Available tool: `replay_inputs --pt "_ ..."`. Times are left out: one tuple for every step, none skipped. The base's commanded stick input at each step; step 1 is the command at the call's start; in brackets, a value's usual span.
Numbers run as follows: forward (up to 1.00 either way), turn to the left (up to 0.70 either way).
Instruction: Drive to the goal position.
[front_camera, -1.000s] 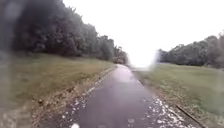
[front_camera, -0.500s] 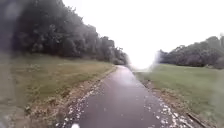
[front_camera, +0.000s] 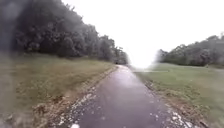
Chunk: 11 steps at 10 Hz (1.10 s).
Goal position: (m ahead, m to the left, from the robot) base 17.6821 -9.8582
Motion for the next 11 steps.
replay_inputs --pt "0.50 0.00" --pt "0.50 0.00" --pt "0.50 0.00" --pt "0.50 0.00" --pt "0.50 0.00" --pt "0.50 0.00" --pt "0.50 0.00" --pt "0.50 0.00" --pt "0.50 0.00" --pt "0.50 0.00" --pt "0.50 0.00"
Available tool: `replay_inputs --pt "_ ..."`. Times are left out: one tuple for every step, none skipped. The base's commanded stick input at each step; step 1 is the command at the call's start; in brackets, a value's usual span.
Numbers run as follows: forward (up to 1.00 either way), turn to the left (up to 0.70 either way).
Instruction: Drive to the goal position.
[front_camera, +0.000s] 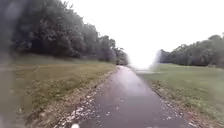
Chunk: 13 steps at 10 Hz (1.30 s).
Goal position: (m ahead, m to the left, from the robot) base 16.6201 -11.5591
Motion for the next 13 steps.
replay_inputs --pt "0.50 0.00" --pt "0.50 0.00" --pt "0.50 0.00" --pt "0.50 0.00" --pt "0.50 0.00" --pt "0.50 0.00" --pt "0.50 0.00" --pt "0.50 -0.09" --pt "0.50 -0.36" --pt "0.50 -0.22" --pt "0.50 0.00" --pt "0.50 0.00" --pt "0.50 0.00"
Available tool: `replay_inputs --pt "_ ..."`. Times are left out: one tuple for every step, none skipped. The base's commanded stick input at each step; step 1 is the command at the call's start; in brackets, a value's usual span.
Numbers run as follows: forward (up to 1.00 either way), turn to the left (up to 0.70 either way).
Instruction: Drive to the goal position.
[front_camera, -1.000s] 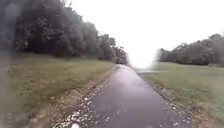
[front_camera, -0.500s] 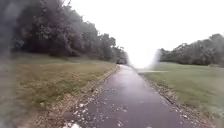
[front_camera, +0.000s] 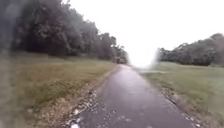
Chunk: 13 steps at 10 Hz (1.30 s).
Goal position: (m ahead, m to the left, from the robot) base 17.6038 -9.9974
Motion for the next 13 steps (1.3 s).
replay_inputs --pt "0.50 0.00" --pt "0.50 0.00" --pt "0.50 -0.11" --pt "0.50 -0.44" --pt "0.50 -0.50" --pt "0.50 -0.43" --pt "0.50 -0.26" --pt "0.50 -0.11" --pt "0.50 0.00" --pt "0.50 0.00" --pt "0.50 0.00" --pt "0.50 0.00" --pt "0.50 0.00"
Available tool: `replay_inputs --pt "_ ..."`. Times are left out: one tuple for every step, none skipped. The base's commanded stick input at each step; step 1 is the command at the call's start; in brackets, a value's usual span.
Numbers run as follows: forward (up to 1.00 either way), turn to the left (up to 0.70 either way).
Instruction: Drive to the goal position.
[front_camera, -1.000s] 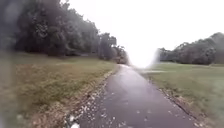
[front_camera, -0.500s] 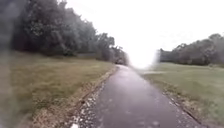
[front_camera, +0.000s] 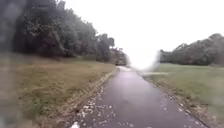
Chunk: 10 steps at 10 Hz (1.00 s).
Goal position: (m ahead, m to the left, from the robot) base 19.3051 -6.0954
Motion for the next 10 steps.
replay_inputs --pt "0.50 0.00" --pt "0.50 0.00" --pt "0.50 0.00" --pt "0.50 -0.50" --pt "0.50 -0.50" --pt "0.50 -0.50" --pt "0.50 -0.42" --pt "0.50 -0.06" --pt "0.50 0.00" --pt "0.50 0.00"
